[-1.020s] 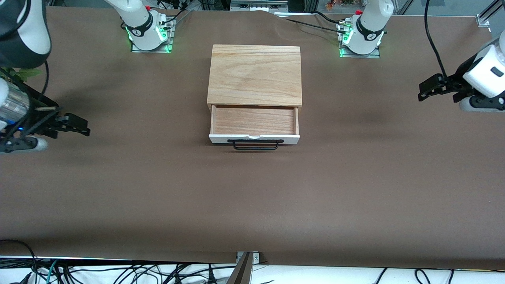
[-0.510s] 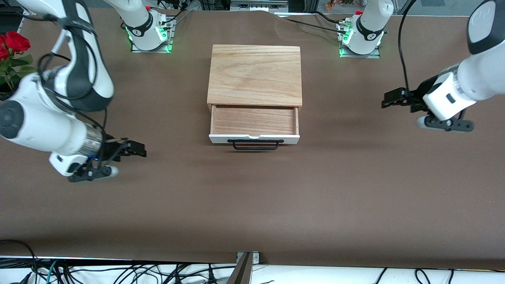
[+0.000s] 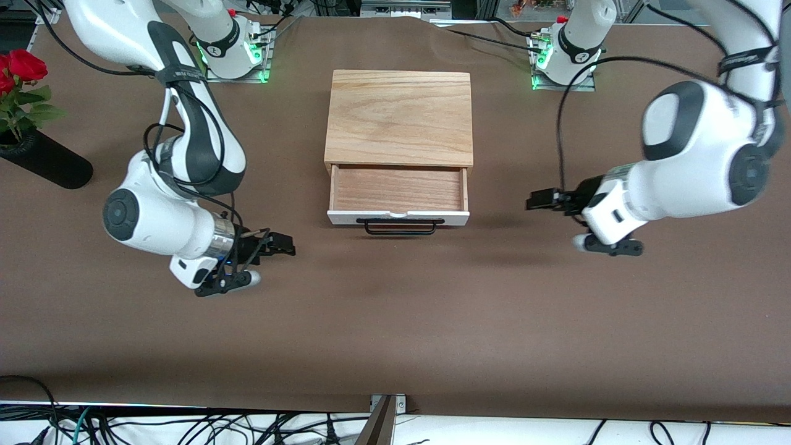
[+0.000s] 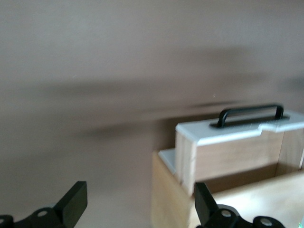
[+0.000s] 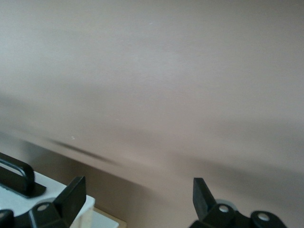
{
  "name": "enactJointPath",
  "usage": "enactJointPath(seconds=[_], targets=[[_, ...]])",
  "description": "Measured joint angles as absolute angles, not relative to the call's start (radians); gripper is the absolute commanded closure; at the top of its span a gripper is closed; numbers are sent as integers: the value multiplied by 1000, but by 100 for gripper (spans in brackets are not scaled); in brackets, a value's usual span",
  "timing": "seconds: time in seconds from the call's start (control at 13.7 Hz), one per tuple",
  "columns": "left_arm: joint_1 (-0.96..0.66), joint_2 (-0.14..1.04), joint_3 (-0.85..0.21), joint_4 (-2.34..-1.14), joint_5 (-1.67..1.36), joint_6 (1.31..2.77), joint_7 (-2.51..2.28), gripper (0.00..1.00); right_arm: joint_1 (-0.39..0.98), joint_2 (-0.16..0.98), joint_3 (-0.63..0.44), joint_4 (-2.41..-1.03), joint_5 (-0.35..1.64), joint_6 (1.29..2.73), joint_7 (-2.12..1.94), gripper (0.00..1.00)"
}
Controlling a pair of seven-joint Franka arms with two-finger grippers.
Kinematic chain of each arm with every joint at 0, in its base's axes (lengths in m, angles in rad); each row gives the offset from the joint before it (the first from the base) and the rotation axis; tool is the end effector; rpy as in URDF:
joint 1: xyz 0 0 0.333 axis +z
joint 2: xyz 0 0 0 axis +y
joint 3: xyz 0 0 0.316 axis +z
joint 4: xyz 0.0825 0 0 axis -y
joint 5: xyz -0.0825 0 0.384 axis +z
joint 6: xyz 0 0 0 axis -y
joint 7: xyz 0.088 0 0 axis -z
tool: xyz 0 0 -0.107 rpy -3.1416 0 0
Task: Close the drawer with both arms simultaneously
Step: 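Move the right gripper and the left gripper toward the drawer front, then bring both grippers against the white drawer front beside the handle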
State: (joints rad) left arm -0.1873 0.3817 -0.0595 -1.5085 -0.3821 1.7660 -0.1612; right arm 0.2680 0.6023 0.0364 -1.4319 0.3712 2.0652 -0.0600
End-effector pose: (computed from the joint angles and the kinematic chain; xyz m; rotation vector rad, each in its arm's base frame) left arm 0.6341 -0.1881 0.4433 2.7689 0.0221 -0.2798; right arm 0.6830 0.2294 0.3484 -2.7790 -0.2575 0.0177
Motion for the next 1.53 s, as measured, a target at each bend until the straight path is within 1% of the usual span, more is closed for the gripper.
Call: enactJointPath(seconds=[0.29, 0.51, 0.73, 1.09, 1.53], targets=[[-276, 469, -62, -1505, -478, 1945, -218, 0, 336, 641, 40, -1432, 389, 2115, -57, 0], [-302, 534, -62, -1503, -494, 2020, -220, 0, 394, 665, 41, -1432, 390, 2138, 42, 0], [-325, 568, -64, -1498, -518, 2046, -229, 0, 427, 675, 42, -1432, 391, 2133, 118, 0], [-365, 592, -64, -1497, -563, 2093, -248, 0, 432, 678, 49, -1432, 407, 2075, 123, 0], [-409, 631, -64, -1496, -563, 2062, -266, 0, 432, 678, 55, -1432, 411, 2039, 125, 0]])
